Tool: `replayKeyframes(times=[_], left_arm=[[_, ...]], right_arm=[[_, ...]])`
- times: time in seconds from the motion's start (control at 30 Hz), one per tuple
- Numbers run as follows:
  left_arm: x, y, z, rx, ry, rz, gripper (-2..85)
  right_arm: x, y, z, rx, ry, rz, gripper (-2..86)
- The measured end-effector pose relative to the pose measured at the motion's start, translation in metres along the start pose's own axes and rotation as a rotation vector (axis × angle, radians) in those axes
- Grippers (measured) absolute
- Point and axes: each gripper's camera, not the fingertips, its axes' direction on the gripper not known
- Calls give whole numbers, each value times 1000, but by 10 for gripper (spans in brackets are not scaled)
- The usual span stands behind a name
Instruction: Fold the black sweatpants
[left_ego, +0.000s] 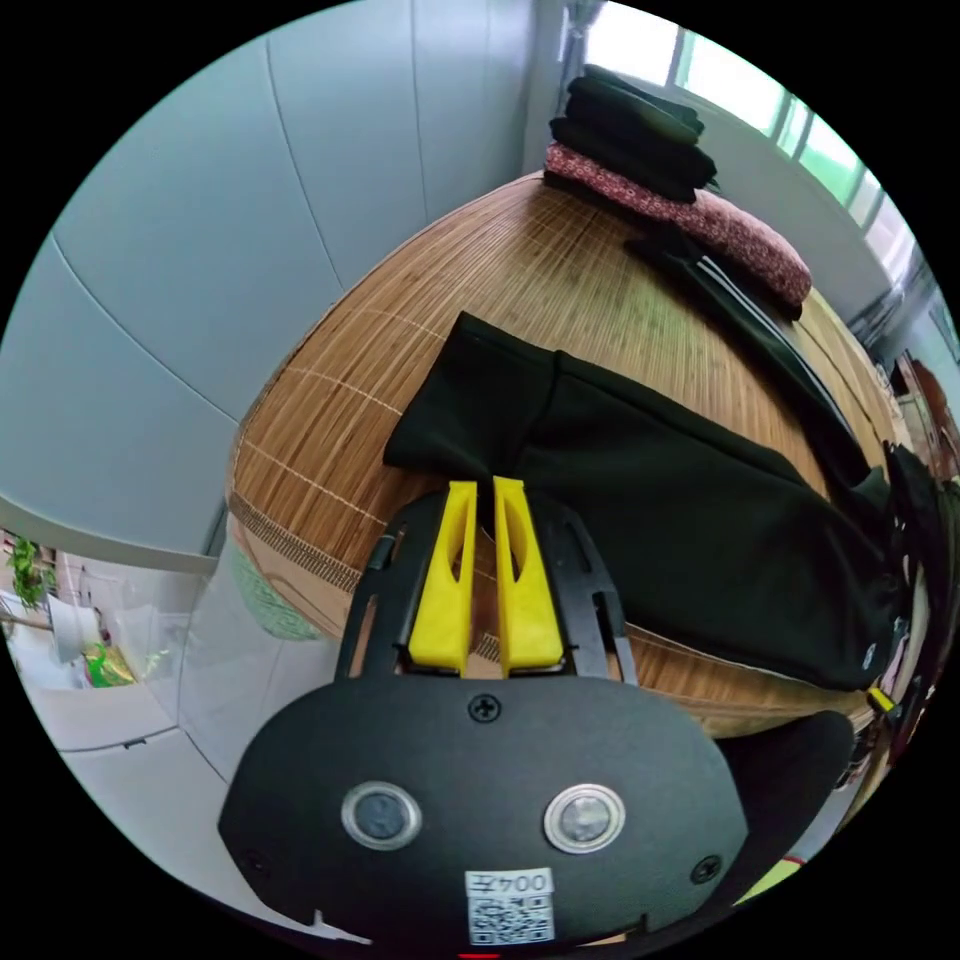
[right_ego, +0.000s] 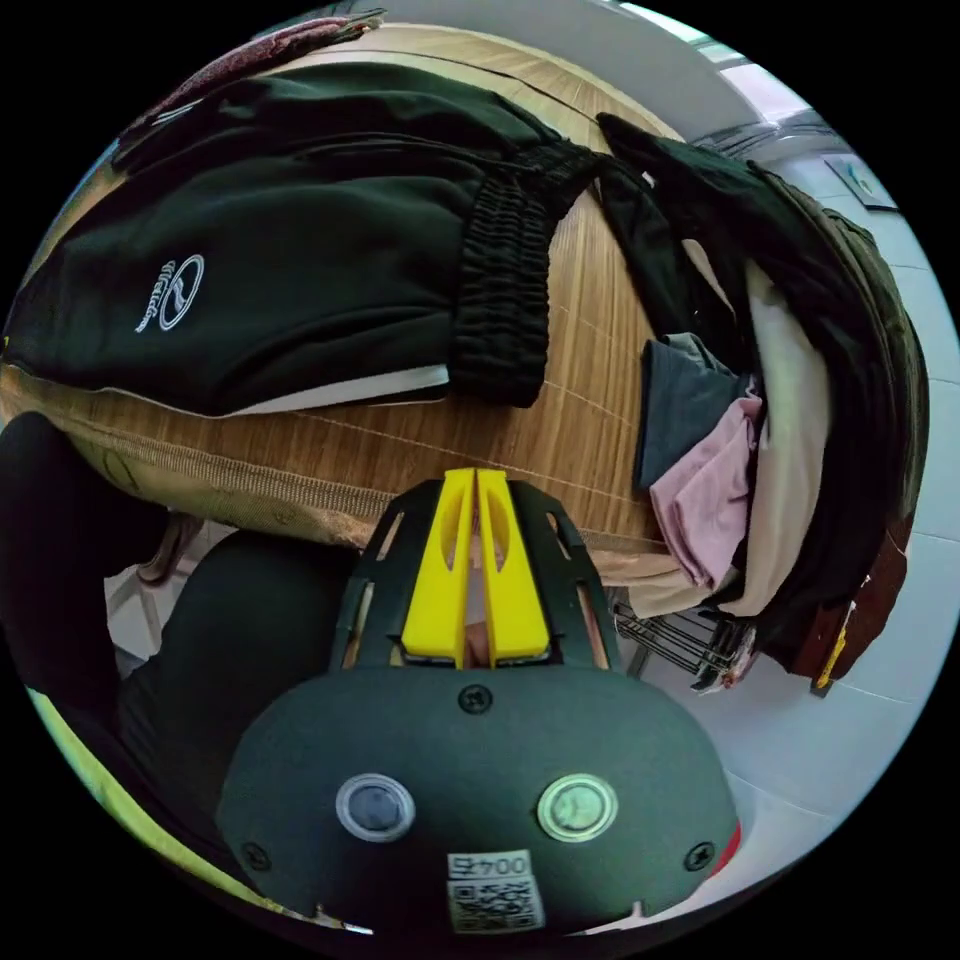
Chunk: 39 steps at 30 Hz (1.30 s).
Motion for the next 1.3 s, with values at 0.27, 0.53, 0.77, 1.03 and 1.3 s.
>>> replayKeyframes(times=[0.27,0.53,0.77,1.03,1.3], left_arm=[[0,-8,-3,-2,26,9,40],[4,-23,-5,-24,-8,-2,39],[-9,-43,-6,-95,142,-29,35],[-27,-48,-15,-161,350,-29,27],[4,-65,-67,-140,245,151,23]], right_arm=[[105,85,-5,488,-347,189,141],[185,71,102,363,-880,267,92],[234,105,75,359,-680,265,41],[242,176,99,363,-645,522,67],[89,110,-11,601,-587,156,35]])
